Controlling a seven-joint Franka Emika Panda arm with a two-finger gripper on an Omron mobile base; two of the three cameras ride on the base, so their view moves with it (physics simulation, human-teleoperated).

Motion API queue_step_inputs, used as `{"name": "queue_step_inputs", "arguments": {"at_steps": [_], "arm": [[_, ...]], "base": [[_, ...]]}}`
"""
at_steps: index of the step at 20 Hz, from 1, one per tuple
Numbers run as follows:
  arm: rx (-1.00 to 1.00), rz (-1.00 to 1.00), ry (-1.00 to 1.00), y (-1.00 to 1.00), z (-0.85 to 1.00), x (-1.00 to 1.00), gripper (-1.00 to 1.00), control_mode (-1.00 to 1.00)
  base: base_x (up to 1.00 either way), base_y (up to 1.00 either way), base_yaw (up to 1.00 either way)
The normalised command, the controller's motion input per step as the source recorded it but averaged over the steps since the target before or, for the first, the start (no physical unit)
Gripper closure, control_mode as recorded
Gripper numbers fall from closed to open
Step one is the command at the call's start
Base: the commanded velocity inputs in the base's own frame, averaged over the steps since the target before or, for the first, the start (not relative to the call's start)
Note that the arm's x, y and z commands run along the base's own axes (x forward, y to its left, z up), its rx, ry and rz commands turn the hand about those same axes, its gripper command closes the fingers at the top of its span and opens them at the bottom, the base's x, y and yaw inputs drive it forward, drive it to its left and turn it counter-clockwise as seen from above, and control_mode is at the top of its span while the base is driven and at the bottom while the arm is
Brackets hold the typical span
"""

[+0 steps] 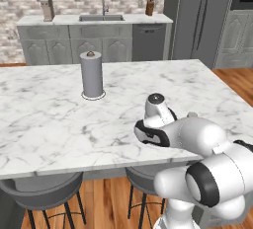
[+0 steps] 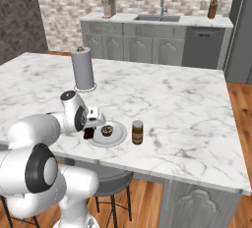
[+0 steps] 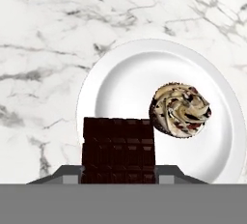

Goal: Take the cinnamon bottle from the cabinet and place it on the dining table, next to the plate with the cupcake. Then take the chocolate from the dining counter and place it on the cupcake plate.

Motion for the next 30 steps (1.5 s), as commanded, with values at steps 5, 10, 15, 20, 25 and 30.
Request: {"name": "queue_step_inputs", "arguments": {"at_steps": [5, 10, 15, 20, 25, 30], "arm": [[0.0, 0.0, 0.0, -0.05, -0.06, 0.02, 1.0, -1.0], [0.0, 0.0, 0.0, -0.04, -0.01, 0.02, 1.0, -1.0], [0.0, 0.0, 0.0, -0.02, 0.0, 0.02, 1.0, -1.0], [0.0, 0.0, 0.0, 0.0, -0.01, 0.0, 1.0, -1.0], [0.0, 0.0, 0.0, 0.0, -0.03, 0.0, 1.0, -1.0], [0.0, 0.0, 0.0, 0.0, -0.05, 0.0, 1.0, -1.0]], "base": [[0.0, 0.0, 0.0], [0.0, 0.0, 0.0], [0.0, 0.0, 0.0], [0.0, 0.0, 0.0], [0.0, 0.0, 0.0], [0.0, 0.0, 0.0]]}}
